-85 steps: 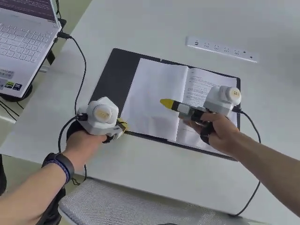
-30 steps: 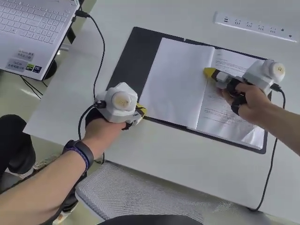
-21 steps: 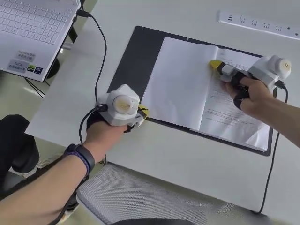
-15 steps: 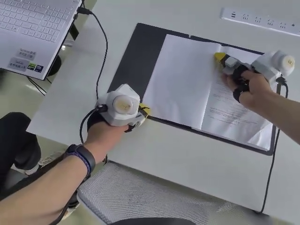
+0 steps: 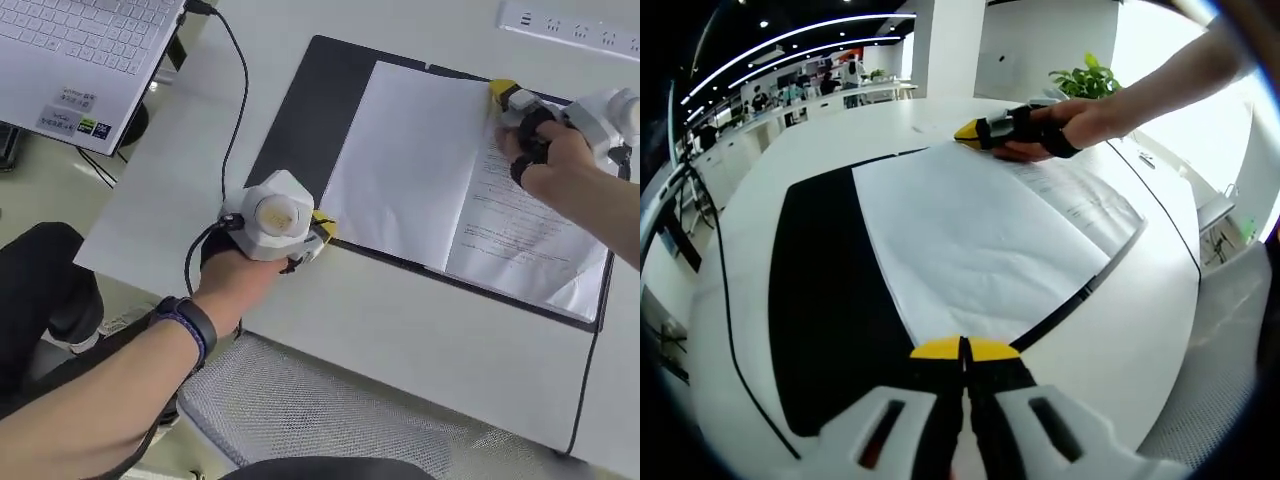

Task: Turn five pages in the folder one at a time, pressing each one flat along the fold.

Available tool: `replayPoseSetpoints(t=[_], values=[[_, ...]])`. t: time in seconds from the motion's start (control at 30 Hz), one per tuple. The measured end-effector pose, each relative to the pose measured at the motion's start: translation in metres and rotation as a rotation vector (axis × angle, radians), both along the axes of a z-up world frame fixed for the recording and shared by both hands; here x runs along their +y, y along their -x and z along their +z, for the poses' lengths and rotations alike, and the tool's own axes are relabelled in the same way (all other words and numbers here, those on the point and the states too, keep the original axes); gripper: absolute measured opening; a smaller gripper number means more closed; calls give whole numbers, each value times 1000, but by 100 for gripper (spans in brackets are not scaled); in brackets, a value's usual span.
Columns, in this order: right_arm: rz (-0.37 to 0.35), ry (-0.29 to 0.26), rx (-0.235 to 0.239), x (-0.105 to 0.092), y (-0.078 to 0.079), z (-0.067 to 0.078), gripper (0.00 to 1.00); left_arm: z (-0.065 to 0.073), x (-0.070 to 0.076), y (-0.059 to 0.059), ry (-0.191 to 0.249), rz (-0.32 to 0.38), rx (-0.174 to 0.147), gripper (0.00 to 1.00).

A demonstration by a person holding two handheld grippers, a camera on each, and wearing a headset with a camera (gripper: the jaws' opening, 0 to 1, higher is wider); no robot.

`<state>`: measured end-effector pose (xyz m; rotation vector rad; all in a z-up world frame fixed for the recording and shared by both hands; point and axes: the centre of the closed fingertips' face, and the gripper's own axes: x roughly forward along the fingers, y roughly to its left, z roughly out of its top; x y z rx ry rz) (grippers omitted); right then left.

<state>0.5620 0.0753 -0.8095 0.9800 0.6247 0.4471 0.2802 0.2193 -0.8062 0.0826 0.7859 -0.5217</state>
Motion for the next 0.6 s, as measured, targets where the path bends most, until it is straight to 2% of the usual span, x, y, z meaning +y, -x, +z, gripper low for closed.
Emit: replayPoseSetpoints(t=[0.17, 0.37, 0.6], values=[[43, 12, -9, 3, 7, 1, 0, -1, 0, 0, 0, 1, -1, 0], [121, 43, -26, 10, 26, 3, 0, -1, 0, 0, -1, 3, 0, 0], [166, 36, -13, 14, 46, 6, 0, 0, 0, 0, -2, 6, 0, 0]])
